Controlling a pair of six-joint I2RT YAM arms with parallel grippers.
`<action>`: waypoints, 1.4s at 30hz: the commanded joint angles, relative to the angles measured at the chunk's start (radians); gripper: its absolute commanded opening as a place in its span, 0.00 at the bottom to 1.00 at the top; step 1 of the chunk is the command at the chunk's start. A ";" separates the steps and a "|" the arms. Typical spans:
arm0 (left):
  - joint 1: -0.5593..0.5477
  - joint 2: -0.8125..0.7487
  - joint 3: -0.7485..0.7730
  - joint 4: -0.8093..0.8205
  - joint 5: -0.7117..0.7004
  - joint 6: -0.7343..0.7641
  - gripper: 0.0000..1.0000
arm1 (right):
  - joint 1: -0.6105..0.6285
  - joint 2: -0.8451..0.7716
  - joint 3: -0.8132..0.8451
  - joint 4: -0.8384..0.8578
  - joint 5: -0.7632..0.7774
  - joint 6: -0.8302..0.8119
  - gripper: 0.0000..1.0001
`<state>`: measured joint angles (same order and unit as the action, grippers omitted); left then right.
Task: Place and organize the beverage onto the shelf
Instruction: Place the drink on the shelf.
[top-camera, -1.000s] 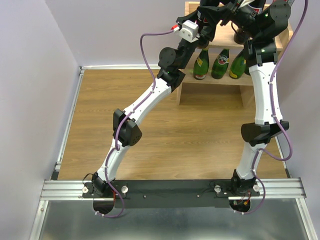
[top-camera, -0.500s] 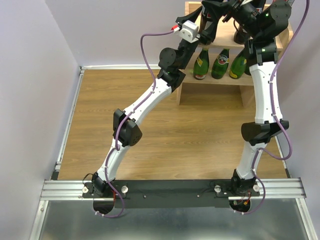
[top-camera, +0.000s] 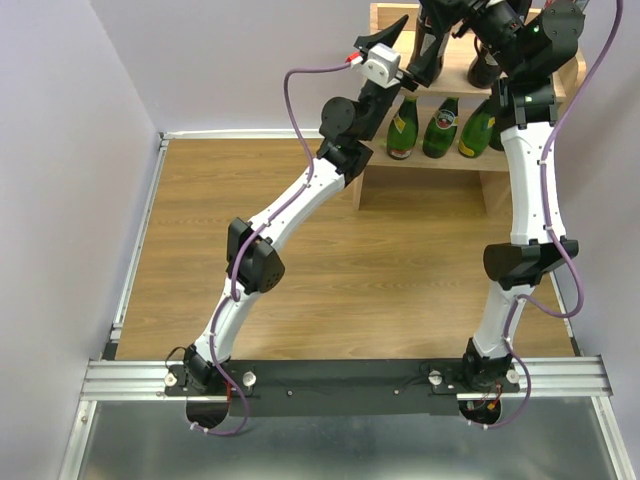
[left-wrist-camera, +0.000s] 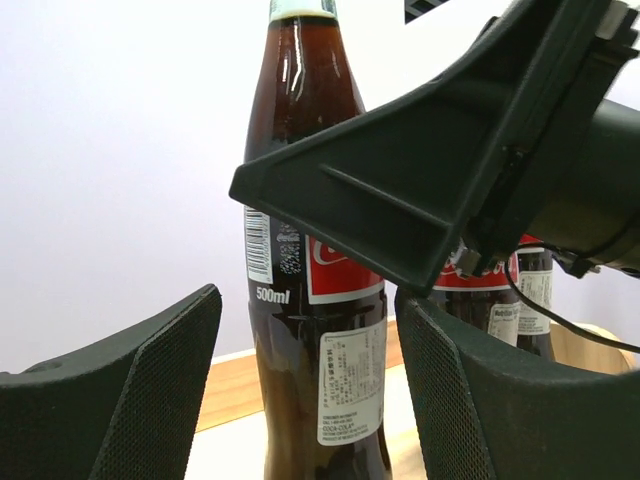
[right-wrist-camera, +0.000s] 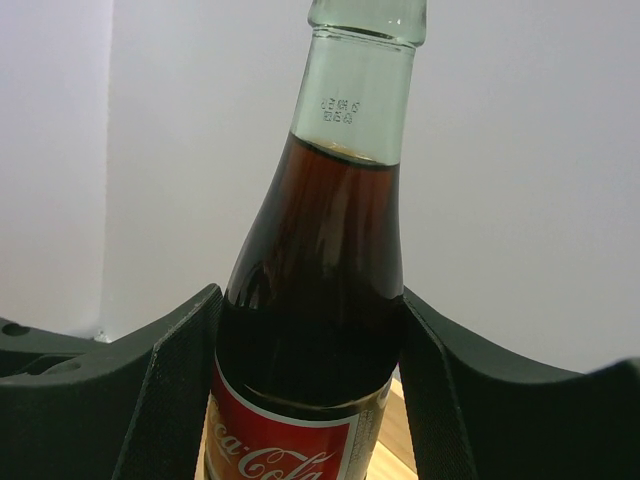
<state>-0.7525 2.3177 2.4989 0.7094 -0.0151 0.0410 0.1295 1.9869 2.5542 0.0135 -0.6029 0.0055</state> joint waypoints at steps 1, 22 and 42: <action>-0.025 -0.069 -0.018 0.073 0.007 0.007 0.78 | -0.011 0.033 -0.035 -0.023 0.066 -0.070 0.18; -0.039 -0.225 -0.247 0.127 0.000 0.046 0.79 | -0.011 -0.023 -0.118 -0.023 0.137 -0.018 0.63; -0.041 -0.322 -0.373 0.170 0.000 0.056 0.79 | -0.011 -0.063 -0.134 -0.023 0.127 -0.009 0.96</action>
<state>-0.7876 2.0430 2.1380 0.8436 -0.0113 0.0856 0.1291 1.9537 2.4348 0.0051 -0.4732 0.0006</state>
